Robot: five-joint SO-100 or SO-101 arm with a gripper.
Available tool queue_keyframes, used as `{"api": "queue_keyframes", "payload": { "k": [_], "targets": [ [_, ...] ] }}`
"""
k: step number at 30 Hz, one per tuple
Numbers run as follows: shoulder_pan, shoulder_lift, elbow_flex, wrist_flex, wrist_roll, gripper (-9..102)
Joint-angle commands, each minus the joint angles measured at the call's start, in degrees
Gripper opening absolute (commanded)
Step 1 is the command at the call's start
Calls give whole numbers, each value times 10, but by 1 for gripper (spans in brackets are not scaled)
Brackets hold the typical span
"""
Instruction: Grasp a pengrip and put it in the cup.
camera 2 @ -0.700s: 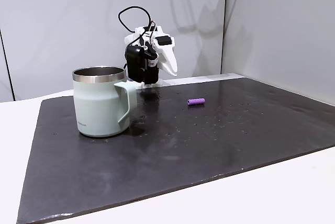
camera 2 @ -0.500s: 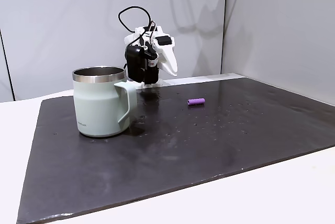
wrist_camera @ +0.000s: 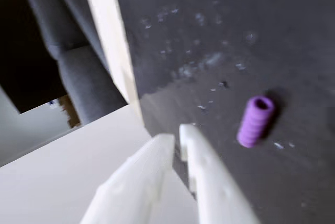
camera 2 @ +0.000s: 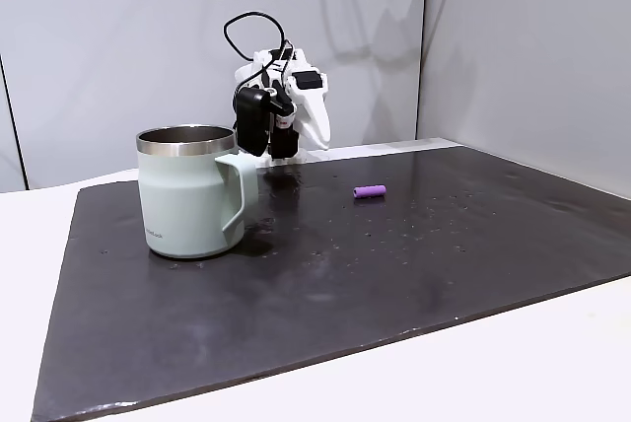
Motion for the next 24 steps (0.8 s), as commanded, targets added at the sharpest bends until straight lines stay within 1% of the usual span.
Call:
{"api": "queue_keyframes", "payload": {
  "k": [1,2,4,6,8,12,18,20,24],
  "targets": [
    [-51,5,-98,75,-16,0],
    [-67,1,-121,92,-17,0],
    [-80,-13,-154,100,-23,0],
    [-85,-56,-198,110,-30,0],
    [-91,-112,-261,139,-26,0],
    [-107,-214,-382,197,11,0],
    [-111,-436,-562,273,78,0],
    [-113,-500,-618,299,93,2],
    [-129,-616,-712,348,121,10]
  ]
}}
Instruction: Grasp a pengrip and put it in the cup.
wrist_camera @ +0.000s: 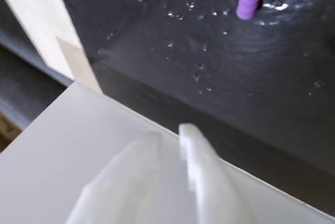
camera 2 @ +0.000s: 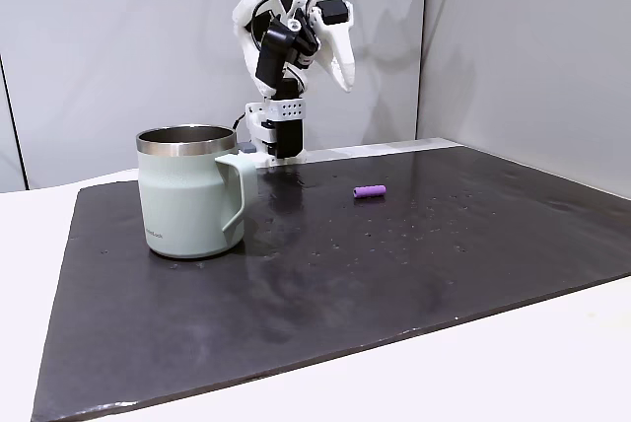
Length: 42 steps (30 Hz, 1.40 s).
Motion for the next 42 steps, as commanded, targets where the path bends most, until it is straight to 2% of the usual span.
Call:
{"api": "queue_keyframes", "payload": {
  "k": [1,5,11,27,42],
  "targets": [
    [-22,-92,-105,37,31,13],
    [-37,-180,-154,76,72,22],
    [-41,-269,-167,80,108,23],
    [-42,-463,-167,-23,142,22],
    [-37,-583,-162,-74,152,18]
  ]
}}
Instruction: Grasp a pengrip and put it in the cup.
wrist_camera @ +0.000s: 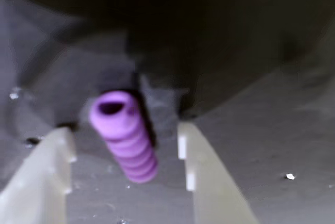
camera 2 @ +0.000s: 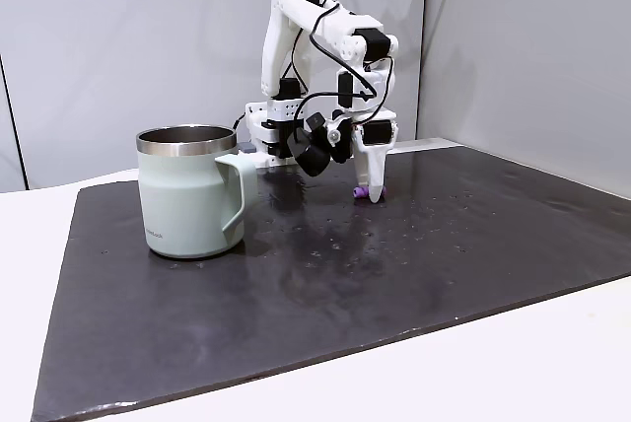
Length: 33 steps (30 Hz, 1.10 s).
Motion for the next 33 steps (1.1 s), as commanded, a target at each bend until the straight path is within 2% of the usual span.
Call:
{"api": "queue_keyframes", "payload": {
  "k": [1,5,15,21,28,33],
  "targets": [
    [6,-5,-30,-13,15,16],
    [5,-12,-34,-17,13,6],
    [25,47,-30,12,-4,0],
    [25,184,-109,123,-41,0],
    [31,201,-371,296,-62,0],
    [52,243,-375,297,-86,0]
  ]
}}
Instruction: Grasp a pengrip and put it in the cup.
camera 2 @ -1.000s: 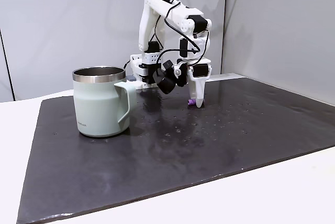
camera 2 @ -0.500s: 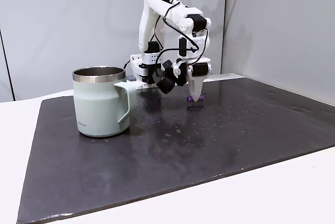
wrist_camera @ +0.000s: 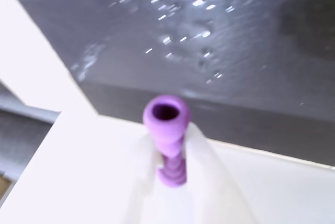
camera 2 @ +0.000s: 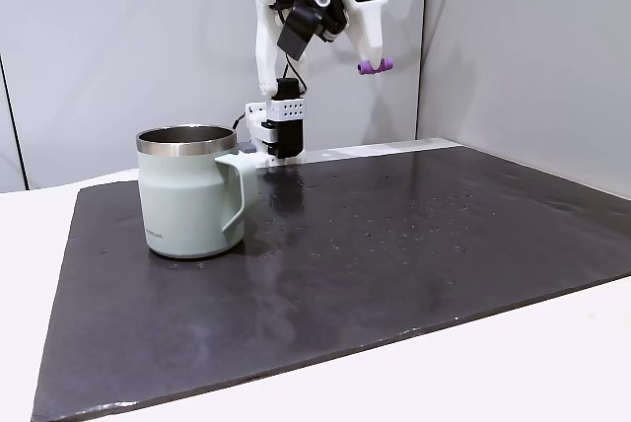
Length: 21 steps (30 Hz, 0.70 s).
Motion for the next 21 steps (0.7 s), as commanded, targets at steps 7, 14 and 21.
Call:
{"api": "queue_keyframes", "payload": {
  "k": [7,14,21],
  "targets": [
    [140,47,-23,7,-58,0],
    [301,-37,-129,5,-113,0],
    [398,-196,-351,5,-136,0]
  ]
}}
